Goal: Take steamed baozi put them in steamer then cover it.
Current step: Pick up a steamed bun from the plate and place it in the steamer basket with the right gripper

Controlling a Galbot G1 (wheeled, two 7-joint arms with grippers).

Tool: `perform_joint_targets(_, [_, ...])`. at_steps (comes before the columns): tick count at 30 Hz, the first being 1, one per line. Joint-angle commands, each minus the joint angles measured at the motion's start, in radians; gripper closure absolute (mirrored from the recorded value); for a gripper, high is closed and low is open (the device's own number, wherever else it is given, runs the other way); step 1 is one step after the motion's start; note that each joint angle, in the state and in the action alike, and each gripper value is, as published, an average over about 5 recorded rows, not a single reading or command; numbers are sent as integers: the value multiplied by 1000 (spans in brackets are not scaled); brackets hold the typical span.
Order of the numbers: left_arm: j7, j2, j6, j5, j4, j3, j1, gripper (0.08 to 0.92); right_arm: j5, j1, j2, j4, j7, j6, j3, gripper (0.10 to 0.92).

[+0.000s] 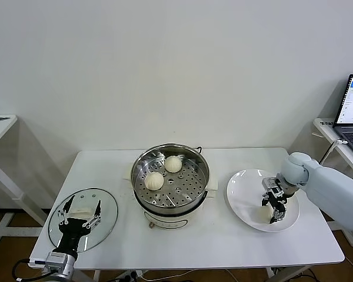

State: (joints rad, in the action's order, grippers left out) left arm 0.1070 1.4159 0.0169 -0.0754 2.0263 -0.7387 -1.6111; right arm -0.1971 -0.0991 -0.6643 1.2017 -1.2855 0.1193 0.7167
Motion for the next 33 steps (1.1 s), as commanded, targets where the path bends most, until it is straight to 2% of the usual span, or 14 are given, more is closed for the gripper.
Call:
perform_joint_targets(1, [-1, -1, -2, 0, 6, 0, -2, 177, 73, 85, 35, 30, -5, 5, 32, 347])
perform_joint_targets(9, [-2, -7, -5, -1, 16, 2, -9, 177, 249, 533, 55, 116, -28, -35, 298, 347])
perform_joint_targets(16, [-2, -11, -9, 0, 18, 0, -5, 177, 334, 864, -33, 197, -54, -161, 475, 345])
perform_joint_targets(21, [0, -15, -9, 2, 14, 0, -2, 177, 304, 937, -134, 249, -29, -301, 528, 346])
perform_joint_targets(26, [2, -17, -9, 3, 11, -4, -2, 177, 211, 949, -260, 284, 60, -442, 552, 347])
perform_joint_targets(33, [5, -17, -5, 5, -2, -10, 3, 177, 98, 917, -410, 270, 147, -554, 581, 339])
